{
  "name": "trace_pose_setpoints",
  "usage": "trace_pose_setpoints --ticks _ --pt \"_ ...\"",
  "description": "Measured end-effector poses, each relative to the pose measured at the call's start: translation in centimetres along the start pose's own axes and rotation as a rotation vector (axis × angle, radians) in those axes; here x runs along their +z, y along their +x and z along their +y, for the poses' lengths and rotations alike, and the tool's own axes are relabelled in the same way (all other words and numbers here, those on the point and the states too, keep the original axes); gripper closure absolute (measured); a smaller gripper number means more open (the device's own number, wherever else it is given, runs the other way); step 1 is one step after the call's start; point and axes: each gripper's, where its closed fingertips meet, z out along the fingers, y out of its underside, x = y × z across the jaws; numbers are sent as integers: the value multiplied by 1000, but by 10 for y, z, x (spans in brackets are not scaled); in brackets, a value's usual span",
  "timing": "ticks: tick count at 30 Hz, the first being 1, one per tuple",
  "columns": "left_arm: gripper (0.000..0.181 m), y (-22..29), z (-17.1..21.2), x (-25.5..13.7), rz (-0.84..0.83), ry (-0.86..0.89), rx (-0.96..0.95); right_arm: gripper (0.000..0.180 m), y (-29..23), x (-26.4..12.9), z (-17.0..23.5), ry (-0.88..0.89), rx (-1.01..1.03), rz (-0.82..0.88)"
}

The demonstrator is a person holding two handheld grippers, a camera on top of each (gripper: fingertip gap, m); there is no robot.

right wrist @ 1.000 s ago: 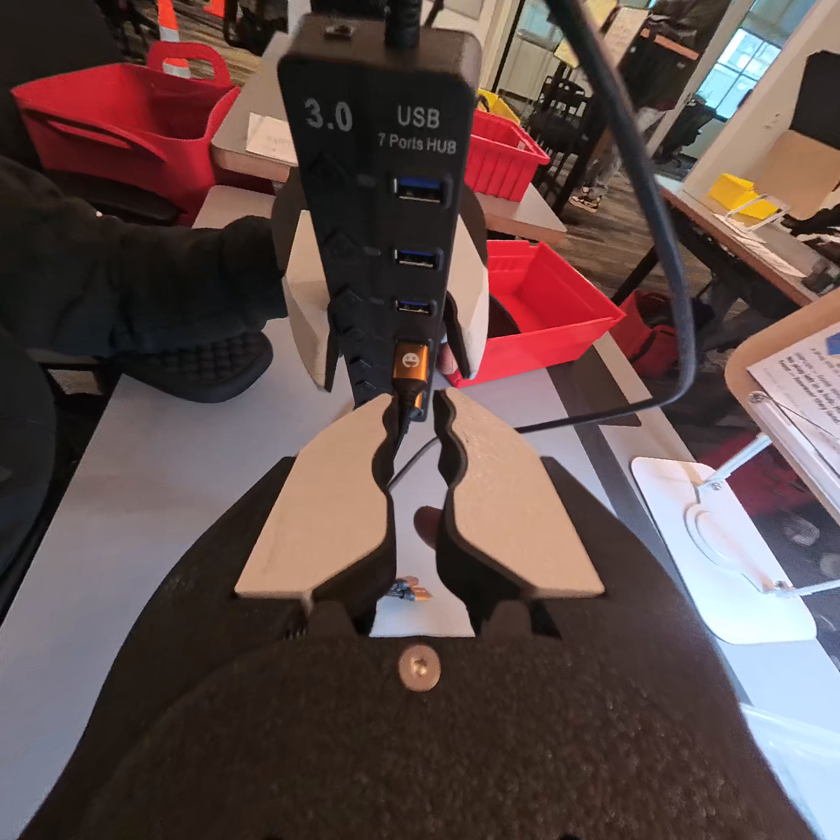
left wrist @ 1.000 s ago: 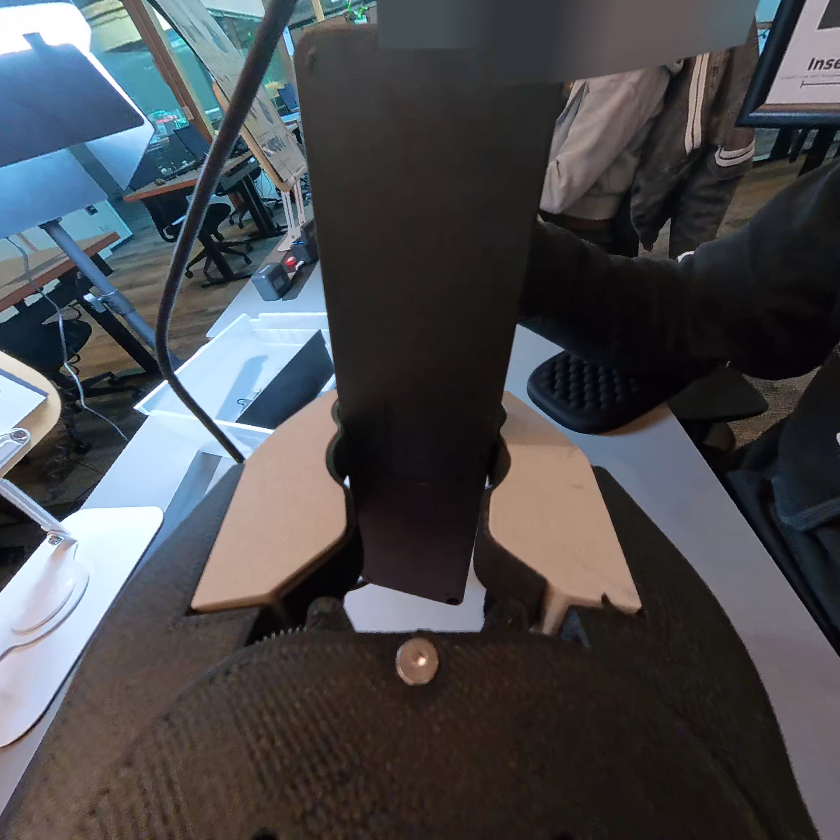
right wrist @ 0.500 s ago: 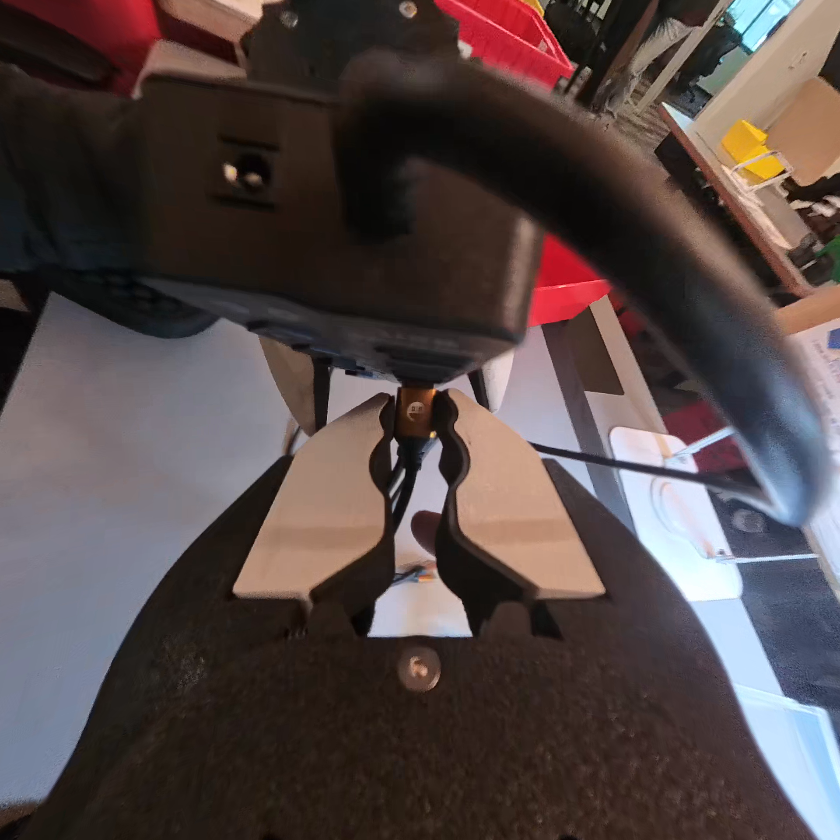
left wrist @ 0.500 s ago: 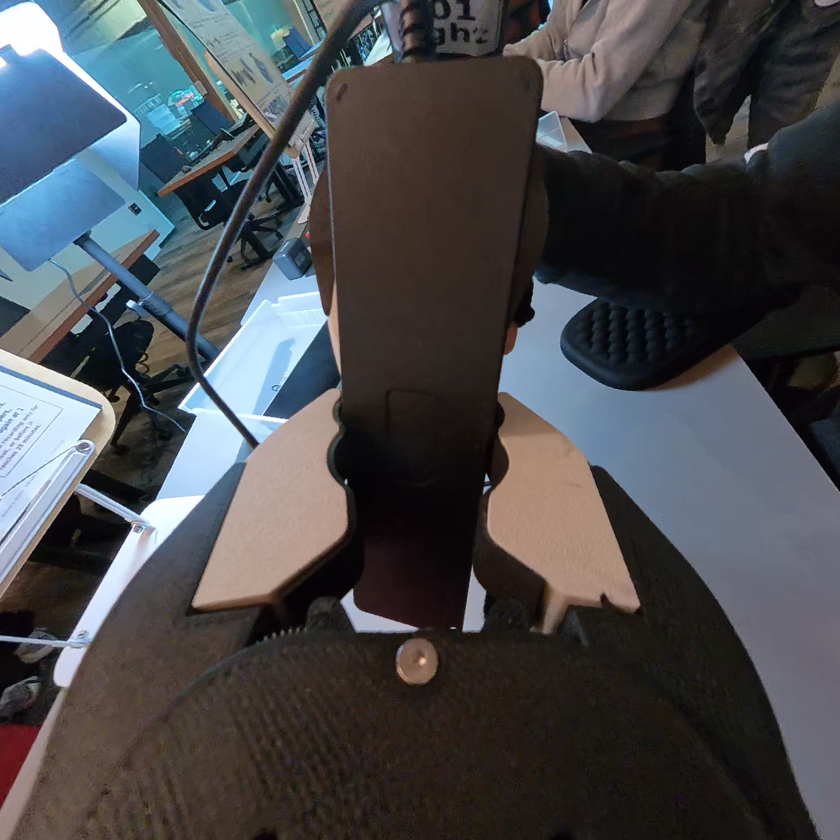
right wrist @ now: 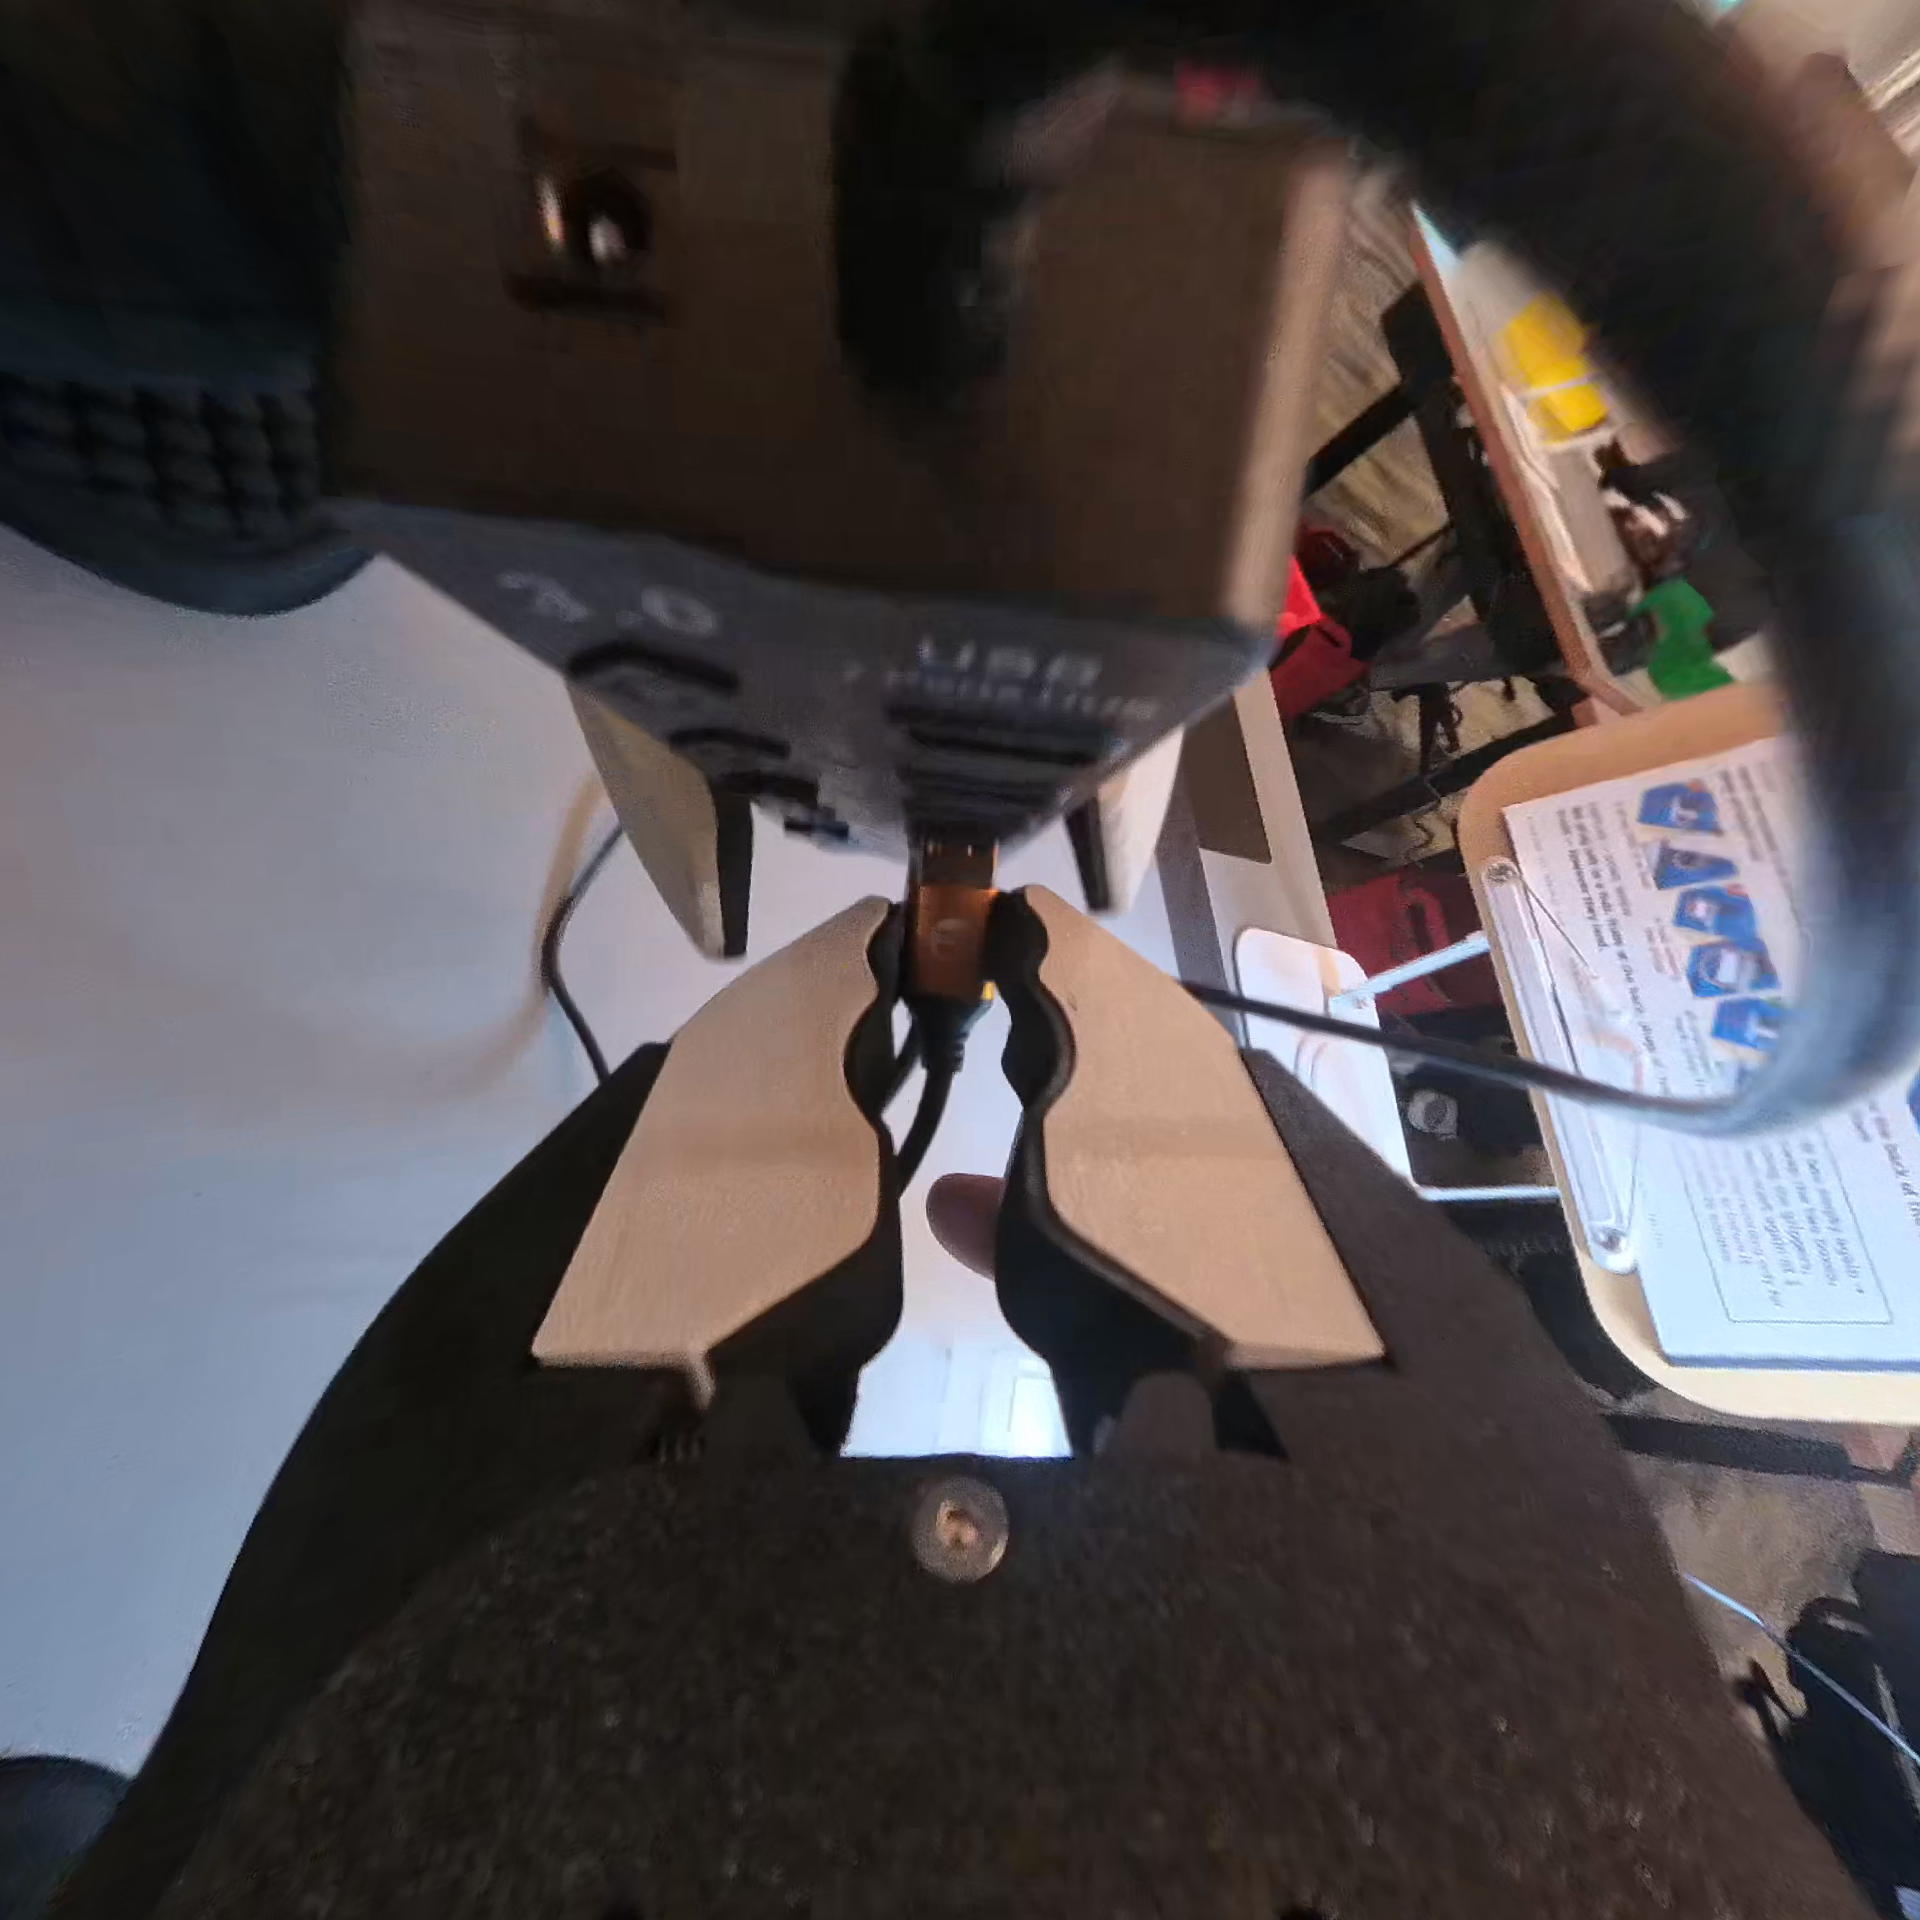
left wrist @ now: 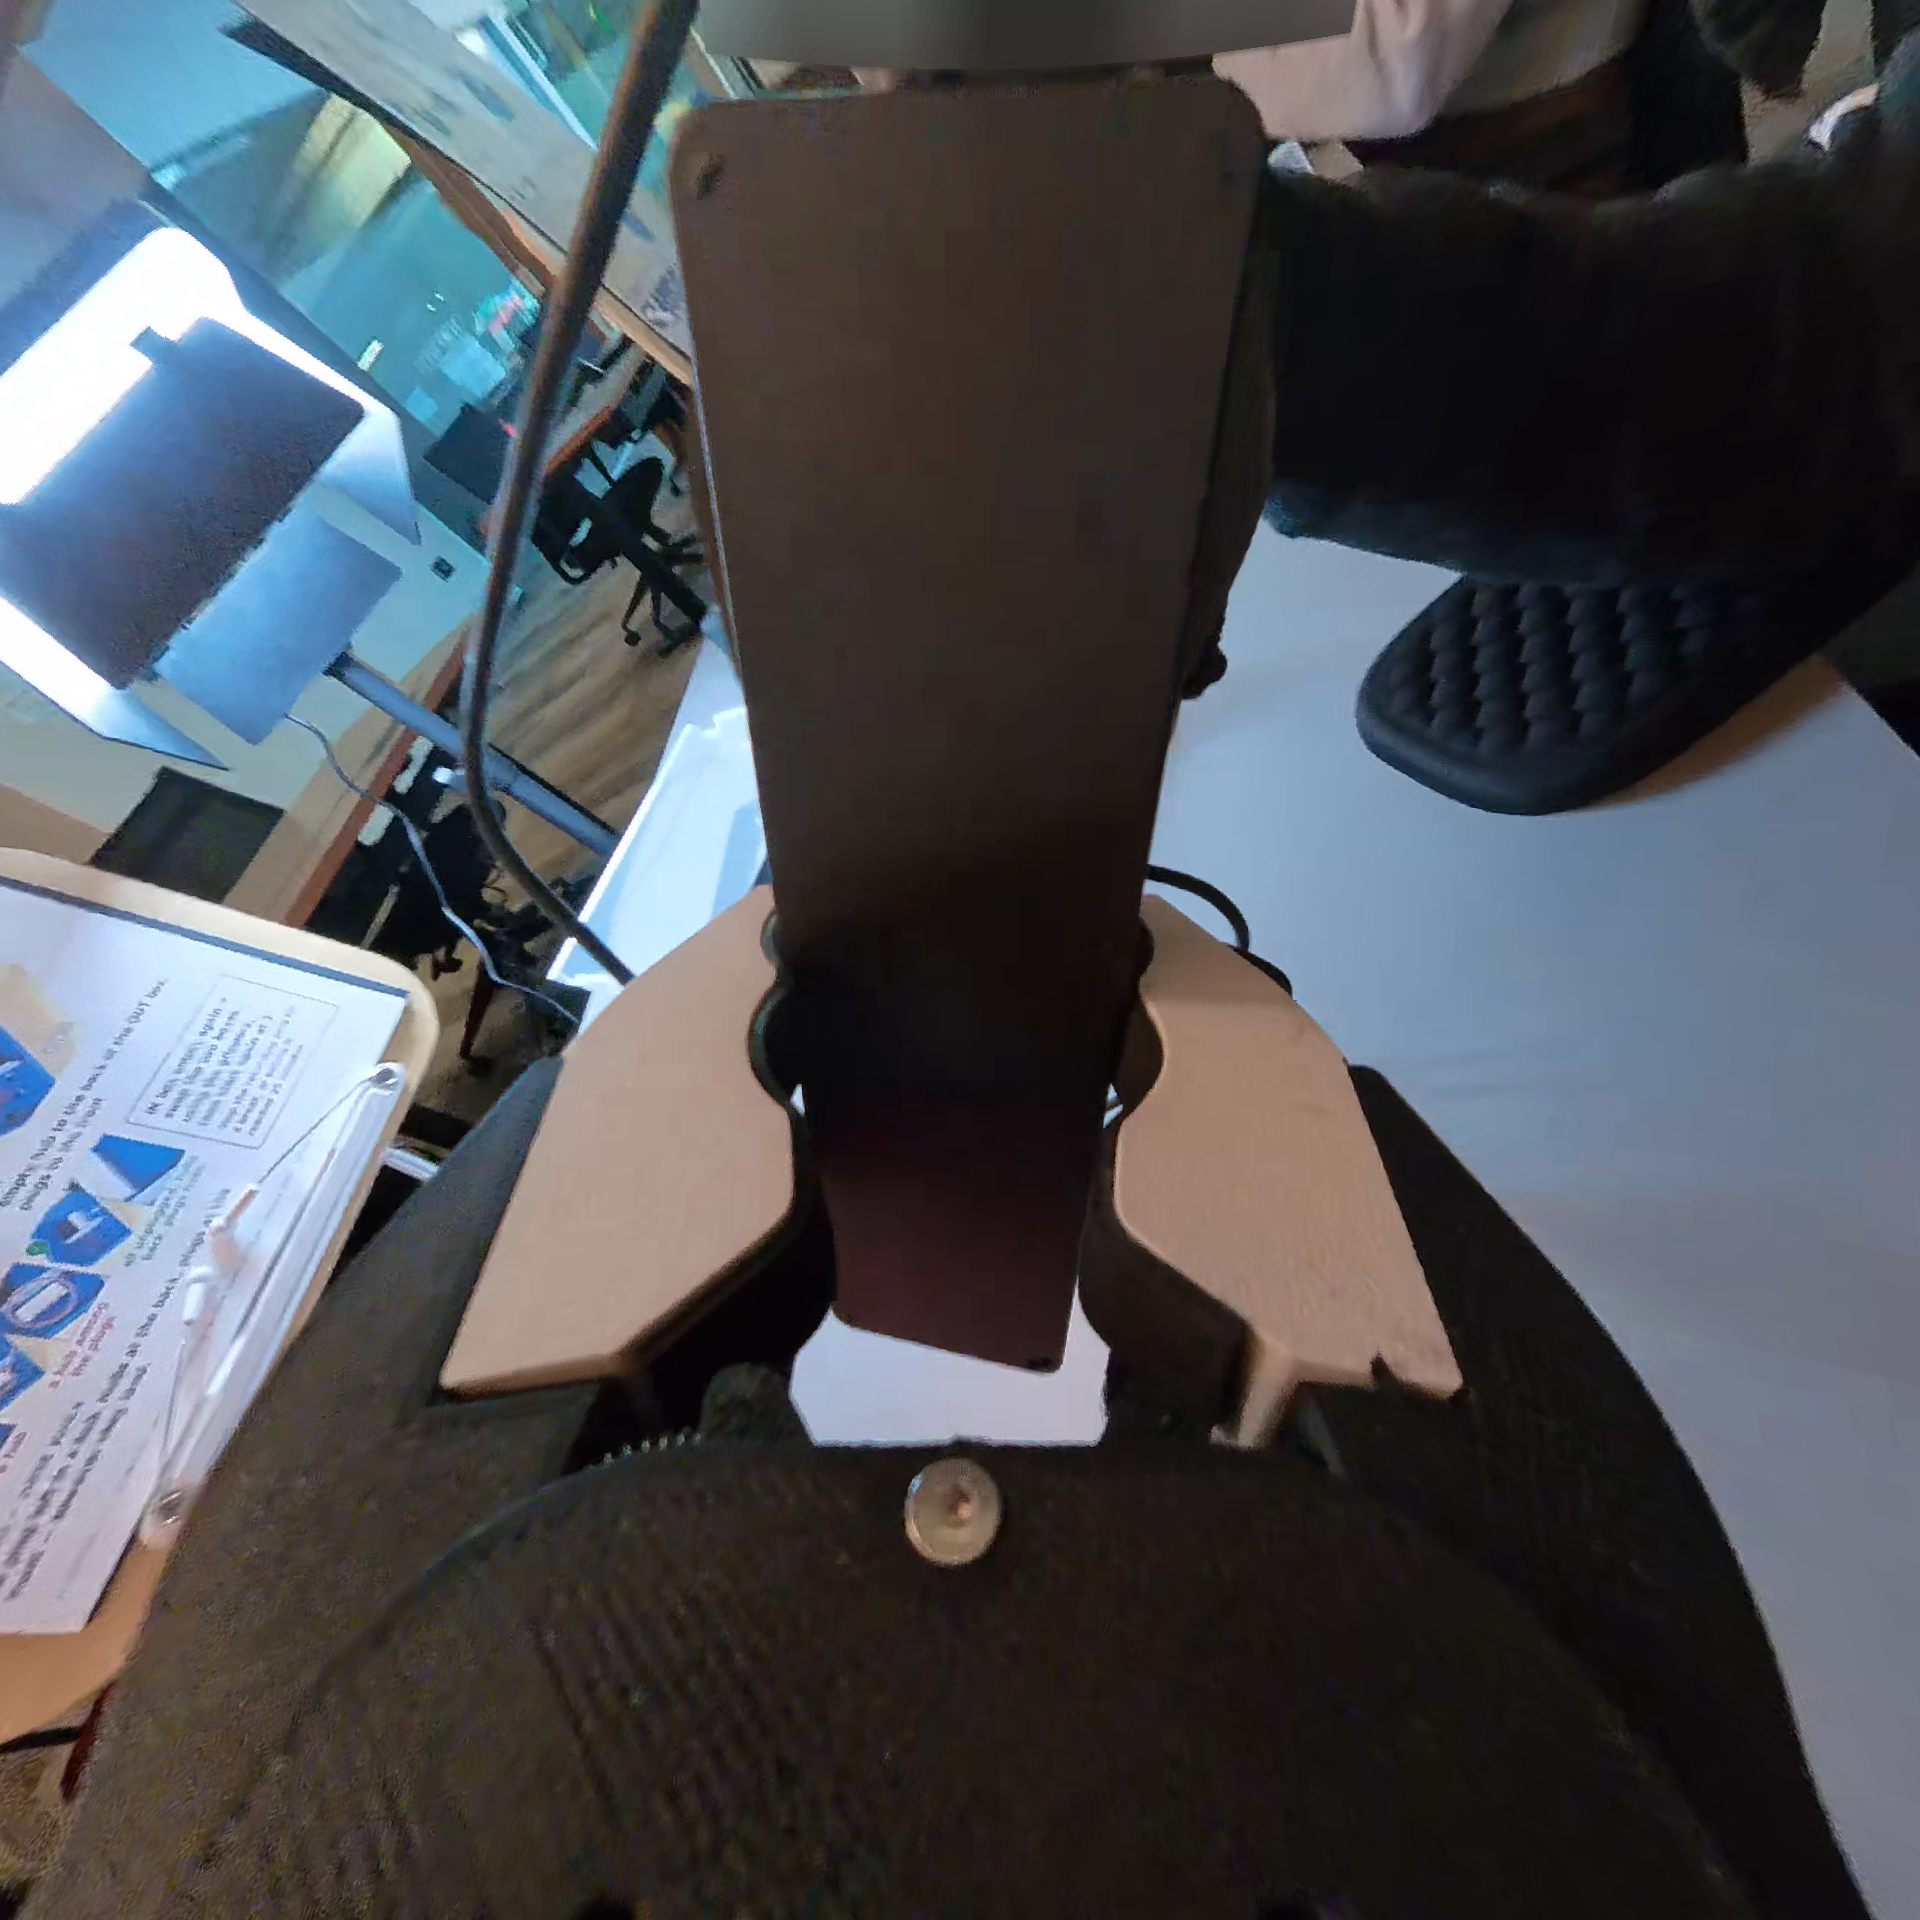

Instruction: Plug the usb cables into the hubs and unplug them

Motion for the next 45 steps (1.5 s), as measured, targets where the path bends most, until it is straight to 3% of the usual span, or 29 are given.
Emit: trace_pose_setpoints --ticks 3,9,12,16,22,31,34,40,45 --pt "121 -23 -9 -29 -73 86 -51 163 11 1 28 -46 52 3" --pt "122 -73 10 -88 -313 39 -113 163 35 -65 27 214 200 -47" --pt "122 -86 29 -100 -362 0 -171 163 71 -103 32 320 239 149" --pt "122 -95 49 -101 -397 -45 -220 163 116 -138 57 335 294 444" --pt "122 -111 81 -112 -481 -133 -321 163 144 -159 92 363 440 574" --pt "123 -108 77 -106 -453 -97 -323 163 179 -156 184 16 467 928" --pt "123 -107 76 -105 -449 -92 -325 163 185 -169 170 115 449 1011" --pt "123 -104 77 -99 -426 -98 -329 163 179 -195 109 481 426 986" --pt "123 -101 78 -93 -409 -107 -325 163 175 -199 96 585 355 1021"
